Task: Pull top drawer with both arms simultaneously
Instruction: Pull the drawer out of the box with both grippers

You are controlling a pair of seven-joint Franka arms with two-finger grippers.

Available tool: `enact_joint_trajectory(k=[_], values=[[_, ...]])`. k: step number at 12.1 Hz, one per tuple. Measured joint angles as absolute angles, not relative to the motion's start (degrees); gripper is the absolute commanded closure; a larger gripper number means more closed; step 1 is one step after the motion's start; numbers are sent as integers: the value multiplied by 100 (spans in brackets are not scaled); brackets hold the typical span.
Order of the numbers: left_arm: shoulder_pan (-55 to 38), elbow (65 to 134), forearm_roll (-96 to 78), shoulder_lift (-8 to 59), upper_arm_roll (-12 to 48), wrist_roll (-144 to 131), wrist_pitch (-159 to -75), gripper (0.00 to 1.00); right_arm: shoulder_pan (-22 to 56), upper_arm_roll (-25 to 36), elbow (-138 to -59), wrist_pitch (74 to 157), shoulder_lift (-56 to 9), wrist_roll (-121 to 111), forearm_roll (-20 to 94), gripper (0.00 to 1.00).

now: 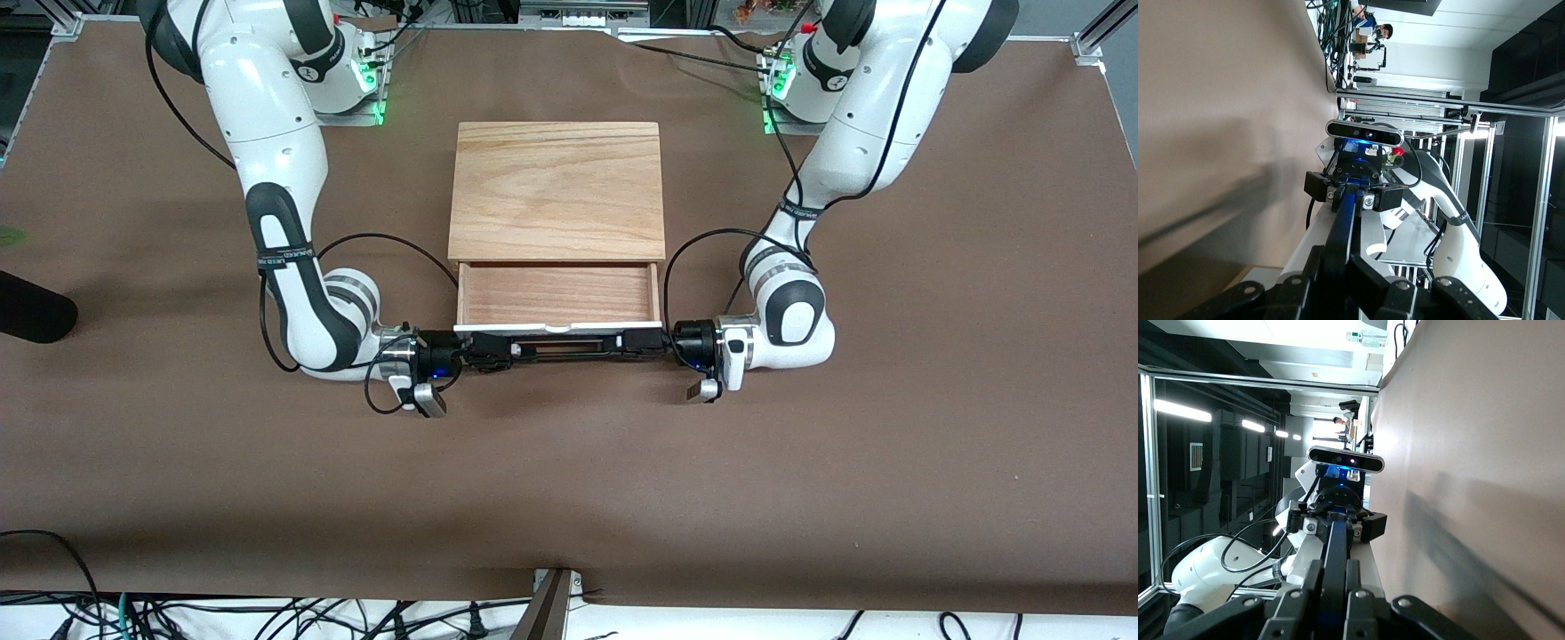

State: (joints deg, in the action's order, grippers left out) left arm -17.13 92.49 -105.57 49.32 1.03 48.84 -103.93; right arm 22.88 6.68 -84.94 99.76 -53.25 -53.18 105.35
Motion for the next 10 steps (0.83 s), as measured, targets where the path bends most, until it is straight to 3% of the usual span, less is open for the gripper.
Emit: enact_joint_trajectory(k=[6, 7, 8, 9, 10], values=[[-1789, 8728, -10549, 5250, -60, 4650, -10401, 100, 2230, 667, -7865, 10069, -5699, -4971, 10491, 94], [-1789, 8721, -10549, 5258, -63, 4638, -10411, 92, 2228, 667, -7824, 10069, -5728, -4951, 10489, 94], [-1790, 8718, -10549, 5262, -64, 4620, -10415, 77, 2226, 667, -7804, 10064, -5744, -4937, 10488, 93], [-1790, 8716, -10550, 5264, -64, 4612, -10416, 66, 2226, 667, -7802, 10064, -5746, -4934, 10488, 88], [-1786, 8716, -10561, 5261, -70, 4453, -10425, 57, 2222, 666, -7795, 10068, -5745, -4934, 10483, 48]])
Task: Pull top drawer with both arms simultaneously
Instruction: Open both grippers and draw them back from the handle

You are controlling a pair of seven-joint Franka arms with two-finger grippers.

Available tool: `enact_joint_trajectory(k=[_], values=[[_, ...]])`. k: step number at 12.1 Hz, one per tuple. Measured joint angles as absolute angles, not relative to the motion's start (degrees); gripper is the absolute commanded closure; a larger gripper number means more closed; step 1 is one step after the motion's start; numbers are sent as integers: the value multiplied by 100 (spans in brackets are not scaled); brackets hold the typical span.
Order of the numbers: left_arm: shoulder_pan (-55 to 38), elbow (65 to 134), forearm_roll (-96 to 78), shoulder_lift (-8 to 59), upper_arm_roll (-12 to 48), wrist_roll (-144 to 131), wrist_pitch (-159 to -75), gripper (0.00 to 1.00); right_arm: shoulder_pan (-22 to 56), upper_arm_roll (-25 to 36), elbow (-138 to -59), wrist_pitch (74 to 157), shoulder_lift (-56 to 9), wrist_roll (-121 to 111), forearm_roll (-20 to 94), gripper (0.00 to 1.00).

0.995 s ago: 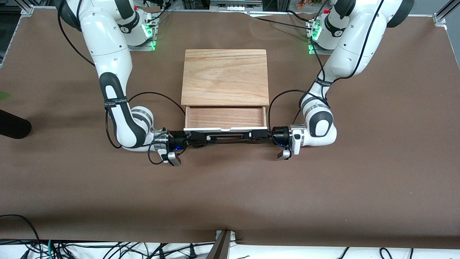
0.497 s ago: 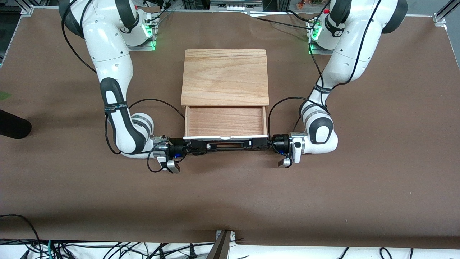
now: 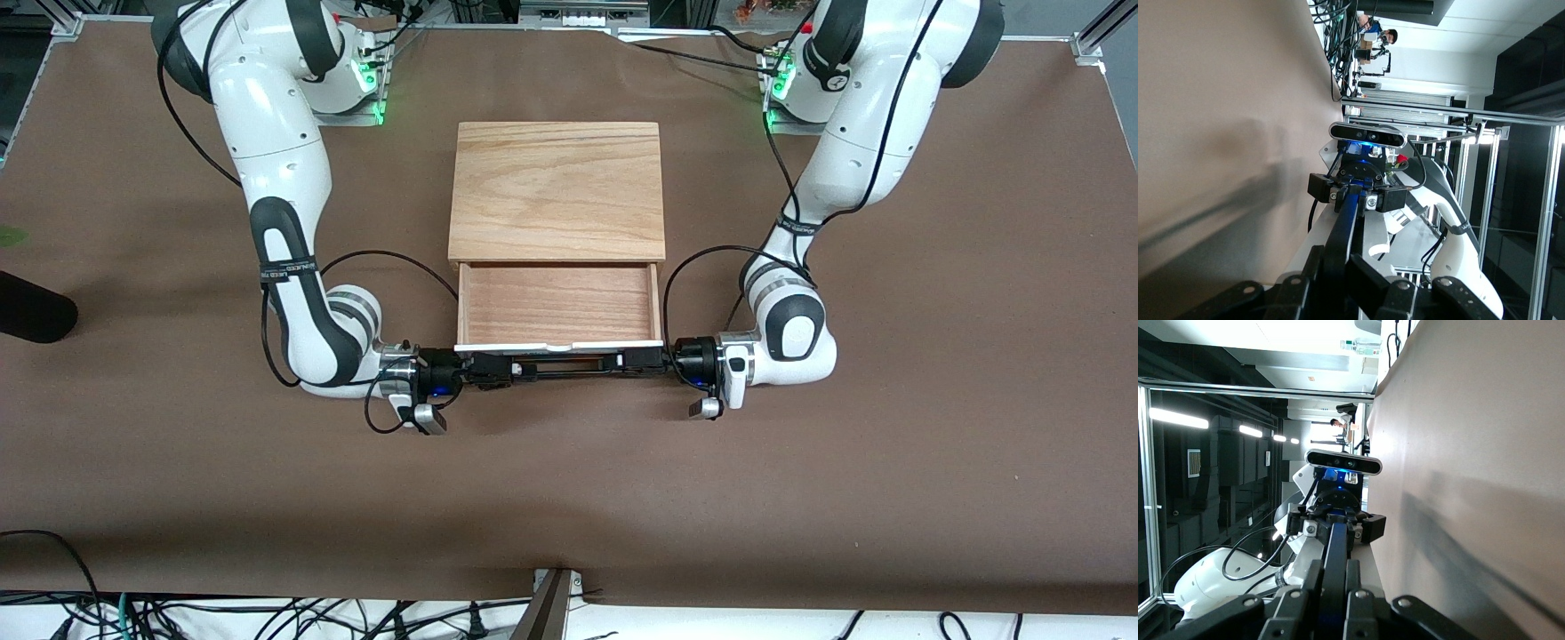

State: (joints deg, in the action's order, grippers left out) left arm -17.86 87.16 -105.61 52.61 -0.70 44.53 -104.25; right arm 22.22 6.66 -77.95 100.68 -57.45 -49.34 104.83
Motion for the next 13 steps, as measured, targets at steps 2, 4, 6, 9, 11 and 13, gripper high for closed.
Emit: enact_joint_trajectory(k=[2, 4, 6, 9, 11, 13], values=[[-1778, 8741, -10565, 5268, -126, 4224, -10554, 17, 2187, 682, -7771, 10251, -5740, -4905, 10517, 19], [-1724, 8794, -10574, 5300, -195, 4167, -10665, 0, 2005, 704, -7667, 10330, -5722, -4809, 10523, 0], [-1704, 8853, -10574, 5315, -218, 4168, -10699, 0, 1944, 704, -7630, 10330, -5718, -4780, 10522, 0], [-1678, 8793, -10177, 5207, -311, 3945, -10700, 0, 1968, 758, -7607, 10480, -5705, -4781, 10295, 0], [-1447, 8729, -9266, 4866, -406, 3389, -10699, 0, 1985, 919, -7584, 10621, -5658, -4759, 10019, 0], [-1127, 8758, -8282, 4447, -414, 3116, -10687, 0, 2010, 1259, -7529, 10640, -5574, -4400, 9495, 0]])
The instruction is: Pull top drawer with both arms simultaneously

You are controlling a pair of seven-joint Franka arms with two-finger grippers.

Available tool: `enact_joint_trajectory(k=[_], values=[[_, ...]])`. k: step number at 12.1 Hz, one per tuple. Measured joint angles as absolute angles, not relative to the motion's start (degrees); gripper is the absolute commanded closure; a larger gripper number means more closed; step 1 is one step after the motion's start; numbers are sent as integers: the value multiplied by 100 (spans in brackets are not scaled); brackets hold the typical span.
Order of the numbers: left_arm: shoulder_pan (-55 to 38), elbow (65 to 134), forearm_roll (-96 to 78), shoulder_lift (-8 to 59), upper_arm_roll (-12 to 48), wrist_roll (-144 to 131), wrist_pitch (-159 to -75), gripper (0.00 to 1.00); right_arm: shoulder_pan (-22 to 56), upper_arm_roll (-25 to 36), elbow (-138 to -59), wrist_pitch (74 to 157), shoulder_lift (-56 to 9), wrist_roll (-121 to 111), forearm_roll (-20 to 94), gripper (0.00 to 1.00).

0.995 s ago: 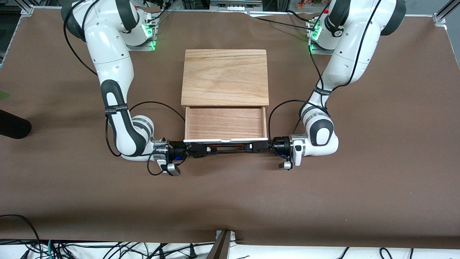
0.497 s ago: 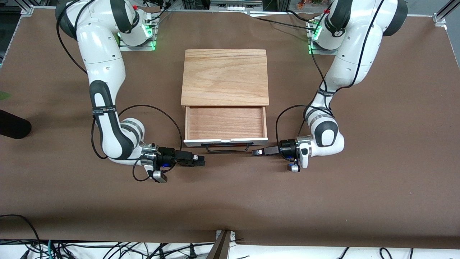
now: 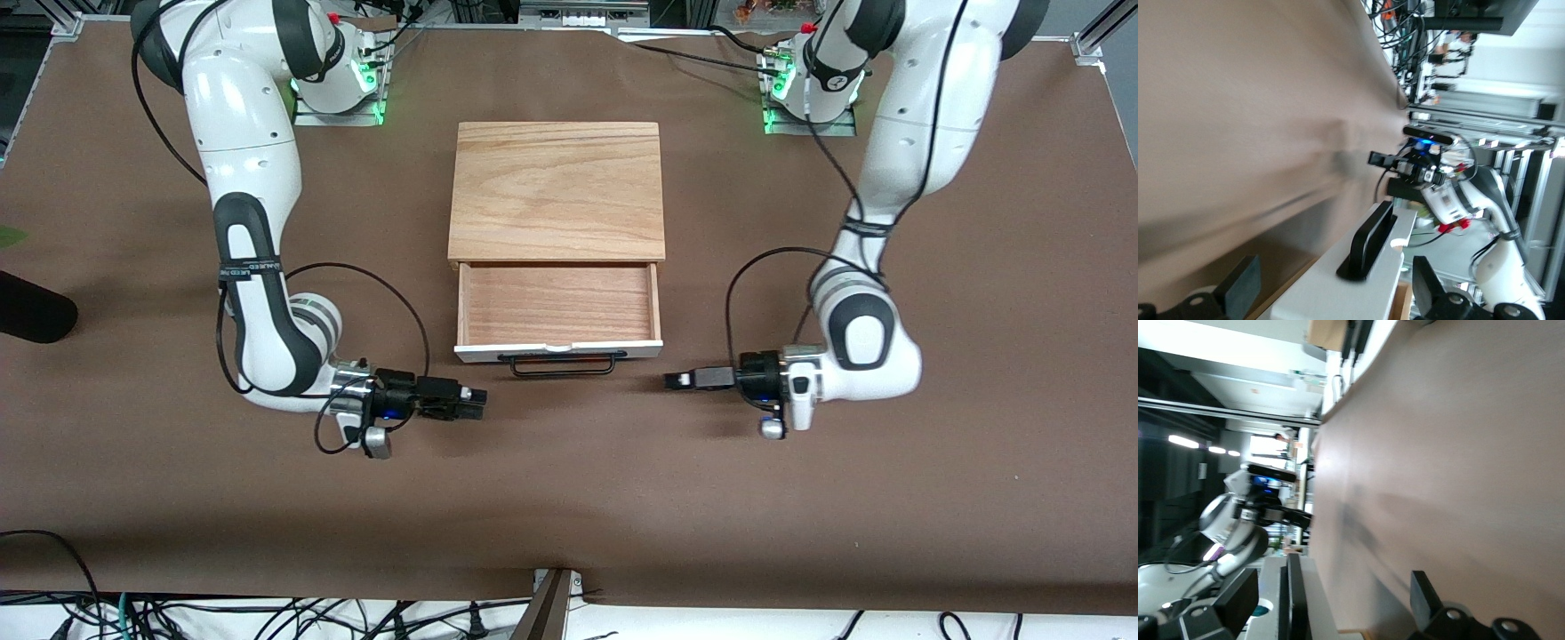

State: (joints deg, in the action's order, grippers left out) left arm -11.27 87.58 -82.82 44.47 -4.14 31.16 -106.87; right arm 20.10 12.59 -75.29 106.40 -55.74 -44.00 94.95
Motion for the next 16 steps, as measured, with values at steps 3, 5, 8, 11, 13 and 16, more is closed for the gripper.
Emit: enact_joint_trajectory(k=[3, 5, 8, 11, 13, 16], values=[[-947, 9094, -6553, 3723, -415, 2982, -10735, 0, 2022, 1549, -7154, 10650, -5299, -3319, 8023, 0], [-851, 9343, -5040, 2998, -414, 2596, -10808, 0, 2044, 1794, -7097, 10651, -5008, -2911, 7157, 0], [-644, 9973, -3394, 1768, -404, 2248, -10634, 0, 2037, 2082, -7096, 10638, -4779, -2509, 6207, 0], [-516, 10414, -1988, 882, -401, 1889, -10144, 0, 2047, 2150, -6974, 10644, -4639, -2002, 5116, 0], [-497, 10431, -1157, 483, -364, 1614, -9833, 0, 2052, 2180, -6848, 10648, -4468, -1615, 4228, 0], [-498, 10372, -196, 75, -296, 1511, -9650, 0, 2058, 2264, -6574, 10617, -4206, -1415, 3013, 0]])
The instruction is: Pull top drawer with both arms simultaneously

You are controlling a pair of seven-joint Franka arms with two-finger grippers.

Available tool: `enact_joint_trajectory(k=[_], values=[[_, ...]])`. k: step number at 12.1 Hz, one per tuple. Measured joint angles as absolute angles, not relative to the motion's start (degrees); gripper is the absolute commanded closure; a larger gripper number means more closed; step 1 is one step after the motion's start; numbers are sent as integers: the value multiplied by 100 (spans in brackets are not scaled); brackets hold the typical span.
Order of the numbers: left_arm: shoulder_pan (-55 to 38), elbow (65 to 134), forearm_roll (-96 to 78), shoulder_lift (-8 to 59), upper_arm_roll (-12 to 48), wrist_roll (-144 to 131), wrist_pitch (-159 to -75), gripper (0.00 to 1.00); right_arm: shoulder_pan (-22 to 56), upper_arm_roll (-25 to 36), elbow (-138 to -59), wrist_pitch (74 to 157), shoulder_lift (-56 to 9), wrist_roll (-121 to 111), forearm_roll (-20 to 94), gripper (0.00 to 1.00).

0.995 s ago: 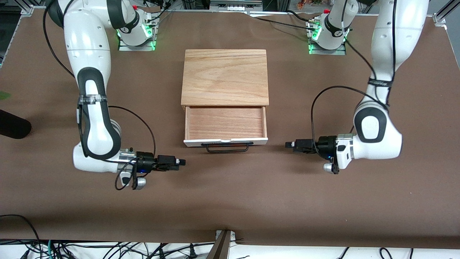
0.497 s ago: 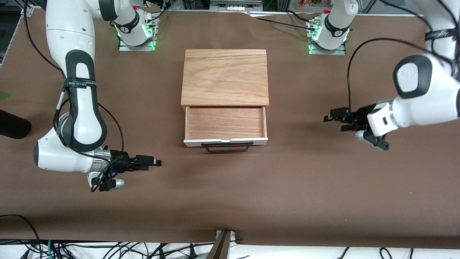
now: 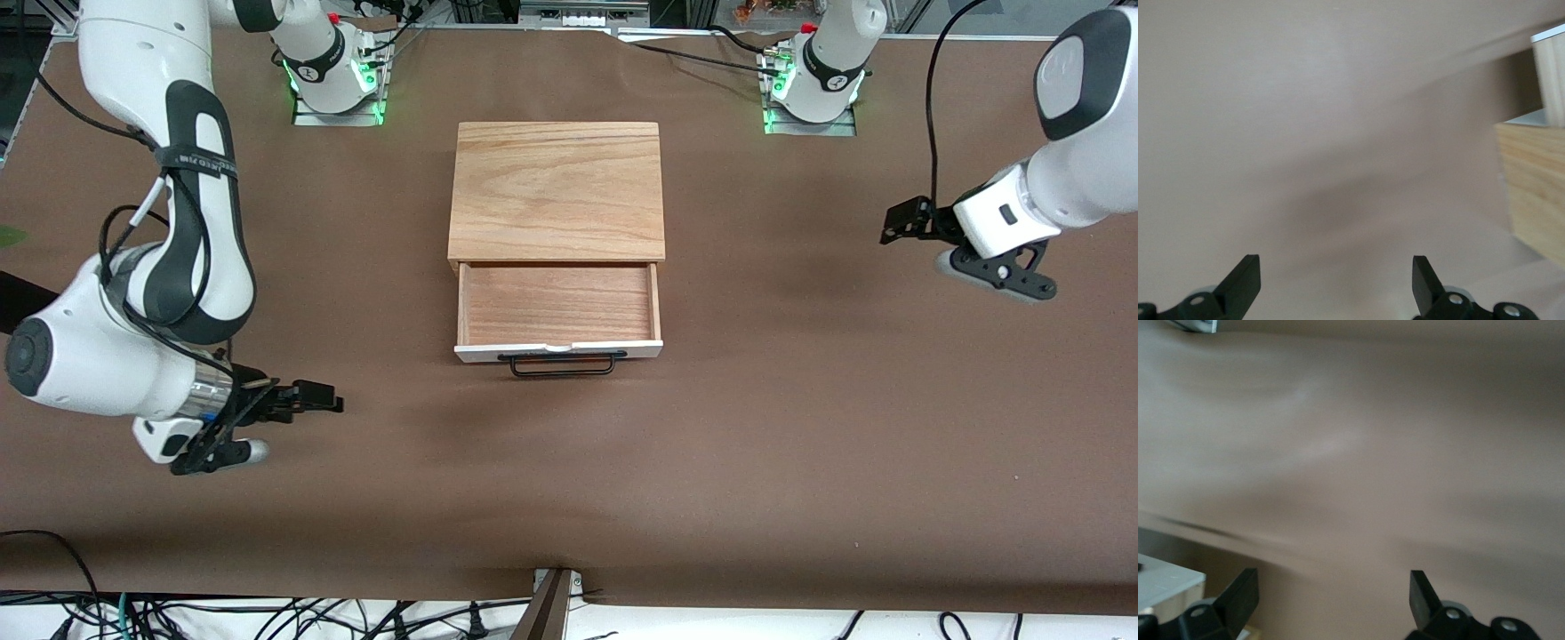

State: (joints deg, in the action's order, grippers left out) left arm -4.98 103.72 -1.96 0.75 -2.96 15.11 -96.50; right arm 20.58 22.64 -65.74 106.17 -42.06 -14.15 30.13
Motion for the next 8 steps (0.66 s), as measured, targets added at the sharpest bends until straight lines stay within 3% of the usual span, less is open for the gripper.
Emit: enact_joint_trajectory(k=[3, 8], values=[[-498, 10038, 624, -53, -267, 1511, -9543, 0, 2049, 2278, -6428, 10243, -3716, -1350, 1855, 0], [-491, 9856, 234, -60, -247, 950, -8716, 0, 1480, 2273, -6591, 9305, -2308, -1350, 940, 0]])
